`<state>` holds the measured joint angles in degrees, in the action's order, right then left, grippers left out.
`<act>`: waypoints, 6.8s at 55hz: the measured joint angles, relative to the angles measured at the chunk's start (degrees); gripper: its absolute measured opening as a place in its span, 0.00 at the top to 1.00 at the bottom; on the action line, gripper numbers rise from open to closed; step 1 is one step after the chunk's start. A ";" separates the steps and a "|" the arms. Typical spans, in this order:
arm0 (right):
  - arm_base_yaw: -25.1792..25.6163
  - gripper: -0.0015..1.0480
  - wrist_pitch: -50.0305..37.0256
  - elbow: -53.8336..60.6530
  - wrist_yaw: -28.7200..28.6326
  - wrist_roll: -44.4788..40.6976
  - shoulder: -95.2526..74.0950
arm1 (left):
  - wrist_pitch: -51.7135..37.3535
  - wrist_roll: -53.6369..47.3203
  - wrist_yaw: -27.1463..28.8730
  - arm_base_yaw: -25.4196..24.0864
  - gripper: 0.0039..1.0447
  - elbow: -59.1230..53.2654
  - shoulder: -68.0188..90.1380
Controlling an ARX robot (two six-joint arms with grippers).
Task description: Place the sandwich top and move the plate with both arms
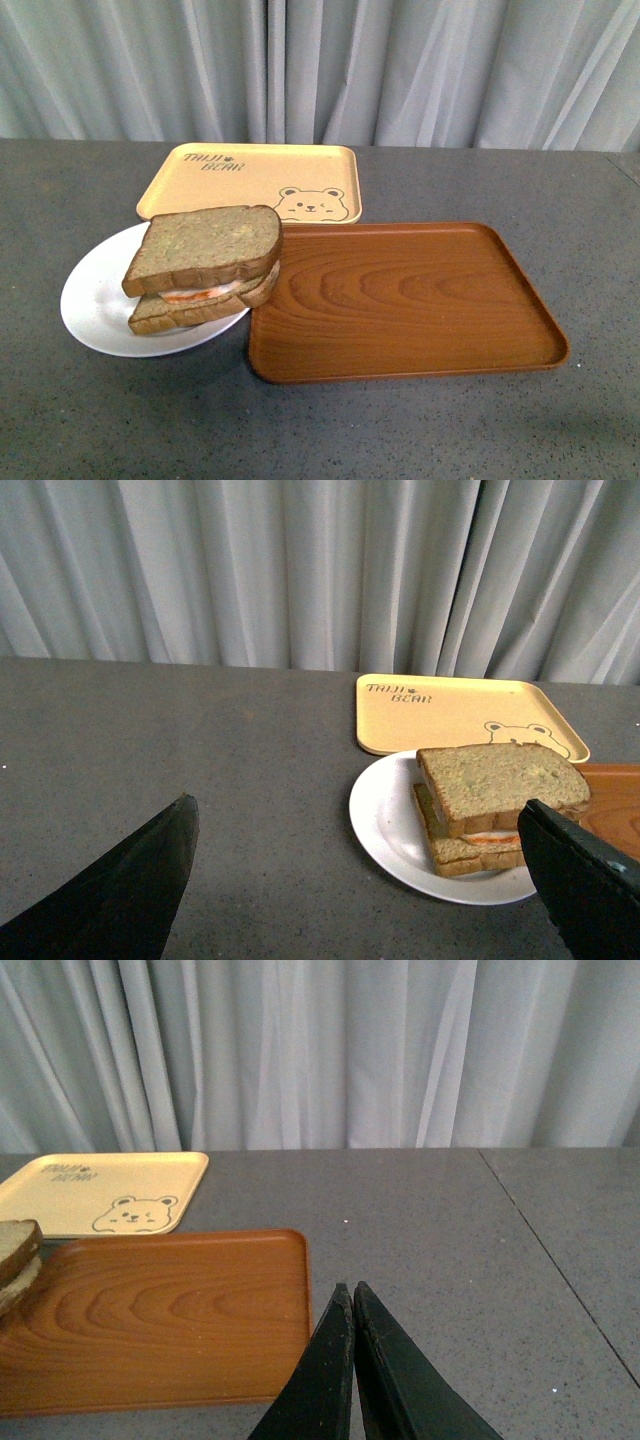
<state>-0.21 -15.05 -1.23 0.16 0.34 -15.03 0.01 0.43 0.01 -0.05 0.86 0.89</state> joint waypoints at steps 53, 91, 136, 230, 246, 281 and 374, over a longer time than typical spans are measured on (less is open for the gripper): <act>0.02 0.54 14.97 -0.02 -0.15 -0.09 14.69 | 0.00 0.00 0.00 0.00 0.08 0.00 0.00; 0.02 0.09 14.97 -0.02 -0.17 -0.07 14.75 | -23.89 50.01 -12.26 -5.95 0.08 28.17 86.01; 0.02 0.09 14.97 -0.02 -0.17 -0.07 14.75 | -39.98 64.08 -8.41 -1.77 0.08 37.53 115.25; 0.02 0.09 14.97 -0.02 -0.17 -0.07 14.75 | -42.53 71.65 -15.08 4.00 0.98 38.62 112.30; 0.02 0.09 14.97 -0.02 -0.17 -0.07 14.75 | -31.85 70.75 -13.86 8.90 0.98 56.85 117.31; 0.02 0.09 14.97 -0.02 -0.17 -0.07 14.75 | -11.39 66.71 -11.89 12.96 0.98 95.82 140.47; 0.02 0.09 15.02 -0.02 -0.15 -0.07 14.75 | -53.35 0.48 0.00 -0.02 0.99 2.97 57.20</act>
<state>-0.19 -0.03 -1.26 0.01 0.27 -0.27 -53.34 0.91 0.01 -0.08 3.84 58.08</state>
